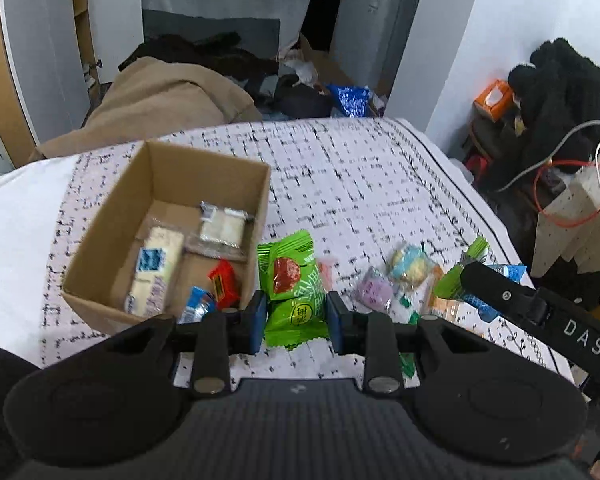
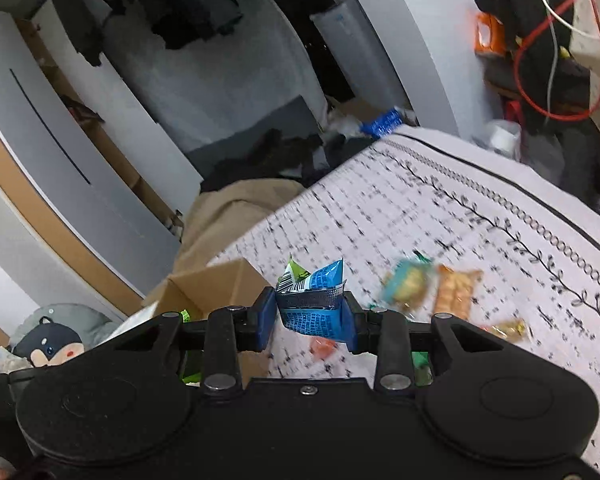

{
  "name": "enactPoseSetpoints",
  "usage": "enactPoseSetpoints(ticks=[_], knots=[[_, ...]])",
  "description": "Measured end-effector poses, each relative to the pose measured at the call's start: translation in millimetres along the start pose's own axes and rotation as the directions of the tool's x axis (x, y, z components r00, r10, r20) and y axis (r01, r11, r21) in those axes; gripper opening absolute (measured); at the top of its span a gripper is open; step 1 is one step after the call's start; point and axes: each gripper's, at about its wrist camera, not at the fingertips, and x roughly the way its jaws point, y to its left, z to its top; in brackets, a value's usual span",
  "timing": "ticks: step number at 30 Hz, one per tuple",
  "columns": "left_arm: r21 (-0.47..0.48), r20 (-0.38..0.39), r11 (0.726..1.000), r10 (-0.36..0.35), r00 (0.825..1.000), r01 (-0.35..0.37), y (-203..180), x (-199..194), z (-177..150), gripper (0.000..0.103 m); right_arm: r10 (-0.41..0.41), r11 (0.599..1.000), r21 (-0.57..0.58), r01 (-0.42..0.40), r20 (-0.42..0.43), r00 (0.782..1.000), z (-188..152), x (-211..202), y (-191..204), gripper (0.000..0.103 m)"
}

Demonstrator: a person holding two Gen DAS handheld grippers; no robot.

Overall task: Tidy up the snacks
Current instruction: 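Carry both packets into the cardboard box and open both grippers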

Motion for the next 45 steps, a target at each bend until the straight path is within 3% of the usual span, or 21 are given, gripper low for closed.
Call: enactPoseSetpoints(ticks=[8,20,31,45], knots=[[-0.017,0.041,1.0,-0.007,0.999,0.007,20,-14,16,0.031,0.034,0.999,-0.028,-0.033,0.046,0.998,5,-3,23,0.034],[-0.07,0.045,0.997,-0.01,0.999,0.013,59,-2,36,0.031,0.069,0.996,-0.069,-0.064,0.07,0.995,10,14,53,0.034],[-0.139,0.007,0.99,-0.017,1.0,0.018,103,39,56,0.031,0.075,0.994,-0.079,-0.073,0.021,0.997,1,60,72,0.034],[-0.135,-0.067,0.99,-0.049,0.997,0.039,130,94,88,0.031,0.046,0.994,-0.095,-0.053,-0.079,0.996,-2,118,99,0.034]])
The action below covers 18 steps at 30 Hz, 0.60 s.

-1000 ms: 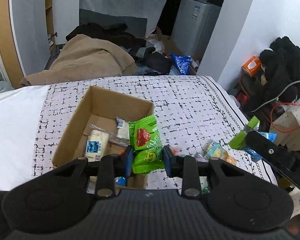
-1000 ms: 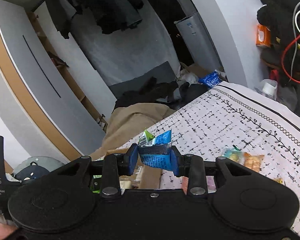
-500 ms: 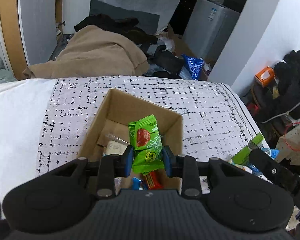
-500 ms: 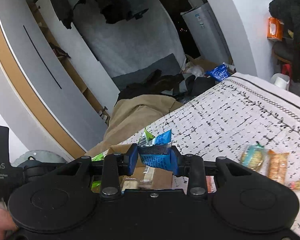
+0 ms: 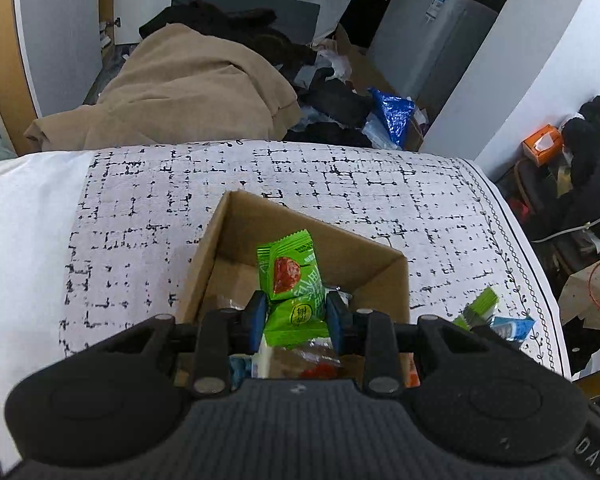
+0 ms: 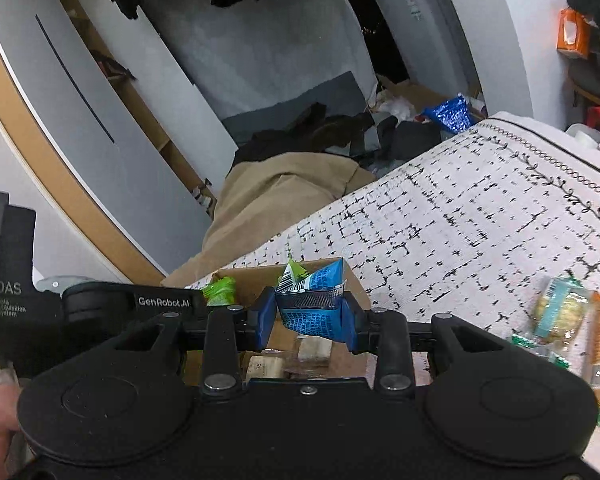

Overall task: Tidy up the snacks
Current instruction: 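Carry both packets into the cardboard box and open both grippers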

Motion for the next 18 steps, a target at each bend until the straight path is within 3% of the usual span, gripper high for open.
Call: enactPoseSetpoints(ticks=[10,12,14,18], knots=[[0.002,-0.027,1.0,0.019,0.999,-0.019,10,4,20,0.04,0.024,1.0,-0.015,-0.025,-0.065,0.998,-3,23,13,0.035],[0.004,-0.025,1.0,0.019,1.0,-0.019,11,0,21,0.041,0.044,0.999,-0.017,-0.045,-0.084,0.996,-4,24,16,0.042],[0.003,-0.021,1.0,0.026,0.999,-0.026,11,-4,22,0.049,0.052,0.998,-0.017,-0.054,-0.102,0.993,-5,24,18,0.05],[-0.008,-0.018,0.998,0.065,0.998,-0.065,10,-14,20,0.063,0.04,0.999,0.003,-0.04,-0.101,0.994,-7,14,14,0.052]])
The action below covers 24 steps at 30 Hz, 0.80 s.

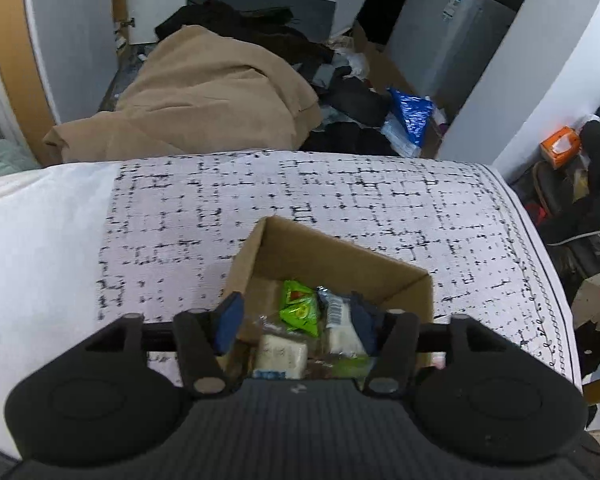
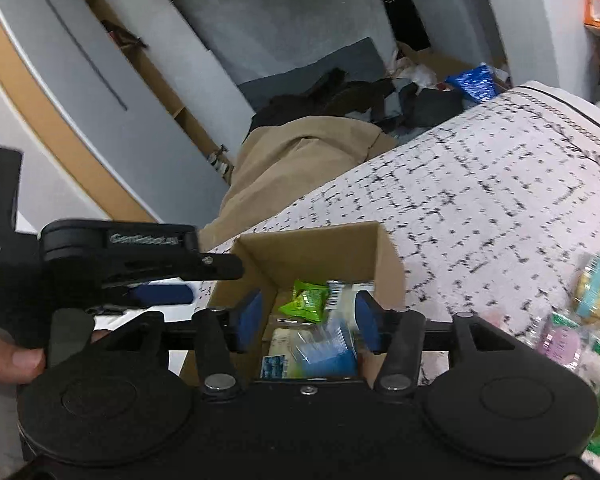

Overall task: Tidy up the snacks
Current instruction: 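Carry both packets into the cardboard box and open both grippers, then move both grippers back over the remaining snacks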

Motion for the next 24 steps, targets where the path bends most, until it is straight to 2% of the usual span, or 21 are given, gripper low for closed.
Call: enactPoseSetpoints(ticks=[5,8,13,15,20,24], knots=[[0.011,-0.021,0.999,0.032,0.999,-0.031,-4,-16,-3,0.081,-0.057,0.997,0.051,0.057,0.002,0.998,-3,-21,-12,0.053],[0.03,-0.028,0.998,0.051,0.998,-0.05,-10,-27,-8,0.084,-0.089,0.994,0.06,0.088,0.009,0.996,-2,-36,-17,0.057],[0.053,-0.011,0.998,0.037,0.999,-0.037,-23,-41,-19,0.087,-0.106,0.992,0.068,0.104,0.016,0.994,-3,-56,-26,0.059],[0.051,-0.004,0.998,0.028,1.0,-0.027,-27,-45,-24,0.092,-0.107,0.992,0.066,0.106,0.021,0.994,-5,-63,-28,0.062],[0.075,0.02,0.997,0.026,0.999,-0.028,-40,-58,-39,0.103,-0.123,0.991,0.061,0.12,0.036,0.992,-5,-82,-36,0.074],[0.089,0.025,0.996,-0.003,1.0,0.001,-50,-67,-49,0.103,-0.134,0.99,0.06,0.13,0.067,0.989,-4,-101,-43,0.08]])
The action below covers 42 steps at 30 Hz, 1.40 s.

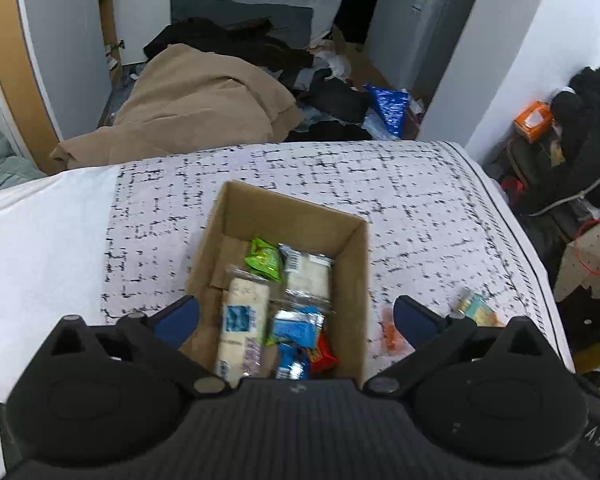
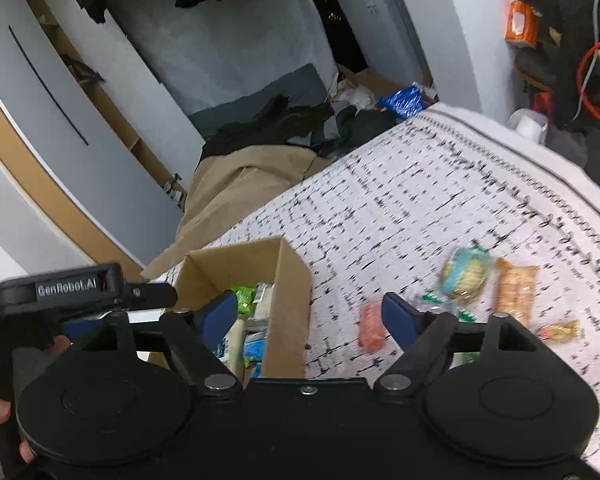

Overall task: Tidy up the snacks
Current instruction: 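Move both grippers back over the remaining snacks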

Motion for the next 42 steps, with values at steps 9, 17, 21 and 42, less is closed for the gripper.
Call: enactPoseSetpoints(ticks=[9,17,21,42], knots=[[0.005,0.044,0.998,-0.059,0.997,0.059,-26,-17,-17,0.103,-0.026,1.0,0.009,0.025,0.036,0.999,-1,-31,-23,0.086],[0.004,0.031,0.998,-0.063,0.998,0.063,-47,-17,-34,0.103,-0.047,0.999,0.019,0.046,0.055,0.997,-4,-54,-46,0.092],[-0.01,0.006,0.998,-0.059,0.998,0.059,-59,-13,-43,0.103,-0.051,0.996,0.073,0.047,0.052,0.997,-10,-54,-71,0.092],[0.004,-0.026,0.999,-0.047,0.999,0.047,-118,19,-81,0.102,-0.112,0.924,0.37,0.093,0.032,0.993,-29,-49,-150,0.078]])
